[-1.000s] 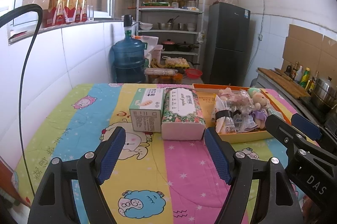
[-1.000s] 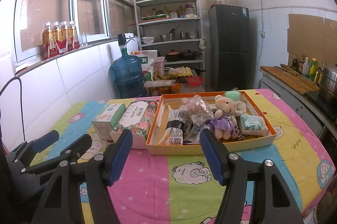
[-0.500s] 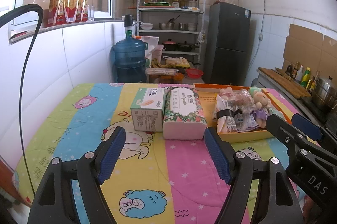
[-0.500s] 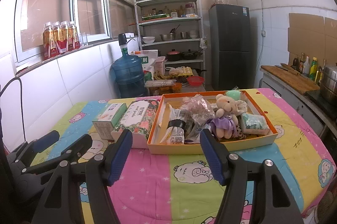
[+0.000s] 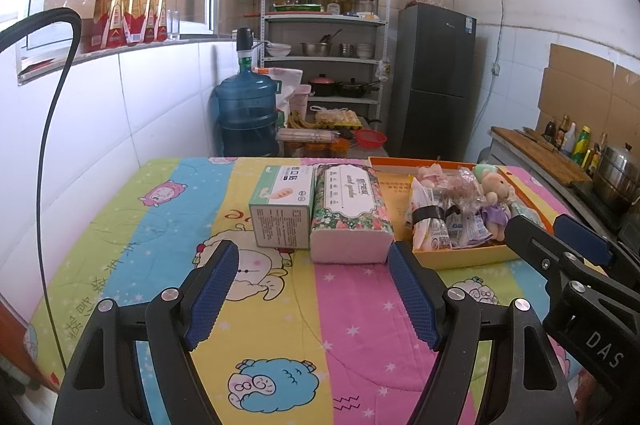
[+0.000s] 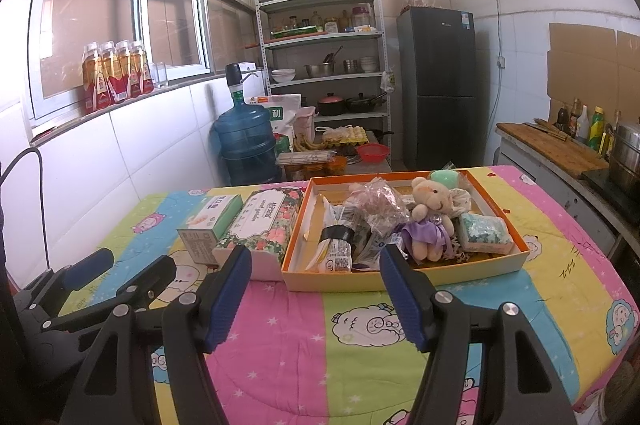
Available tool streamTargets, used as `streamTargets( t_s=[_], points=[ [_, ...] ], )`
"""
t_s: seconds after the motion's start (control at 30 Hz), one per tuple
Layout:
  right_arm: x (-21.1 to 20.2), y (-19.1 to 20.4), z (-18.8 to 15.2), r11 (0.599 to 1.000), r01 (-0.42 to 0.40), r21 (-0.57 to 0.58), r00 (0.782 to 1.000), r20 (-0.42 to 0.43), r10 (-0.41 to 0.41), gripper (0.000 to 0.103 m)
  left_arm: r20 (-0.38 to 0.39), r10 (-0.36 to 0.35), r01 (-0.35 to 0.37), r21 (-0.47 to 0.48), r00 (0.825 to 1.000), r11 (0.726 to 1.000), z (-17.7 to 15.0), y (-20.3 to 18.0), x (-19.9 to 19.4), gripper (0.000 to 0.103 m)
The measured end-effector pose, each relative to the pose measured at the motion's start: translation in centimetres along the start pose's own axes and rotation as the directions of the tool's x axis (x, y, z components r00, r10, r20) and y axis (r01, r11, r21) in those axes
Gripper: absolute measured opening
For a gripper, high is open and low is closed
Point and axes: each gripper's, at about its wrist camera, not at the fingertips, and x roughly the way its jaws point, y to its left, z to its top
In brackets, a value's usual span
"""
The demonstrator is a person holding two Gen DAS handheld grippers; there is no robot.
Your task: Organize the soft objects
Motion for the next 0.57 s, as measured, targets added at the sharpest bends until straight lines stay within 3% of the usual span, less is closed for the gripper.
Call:
streamTargets(
  t_s=[0.57],
  points=[
    [-0.09, 1.05, -0.36, 1.0, -0.006, 0.006, 1.0, -0.002, 0.006, 0.066, 0.001, -0.006, 0.006, -0.01, 1.0, 1.0, -0.26, 0.34, -0.07, 0.079]
  ],
)
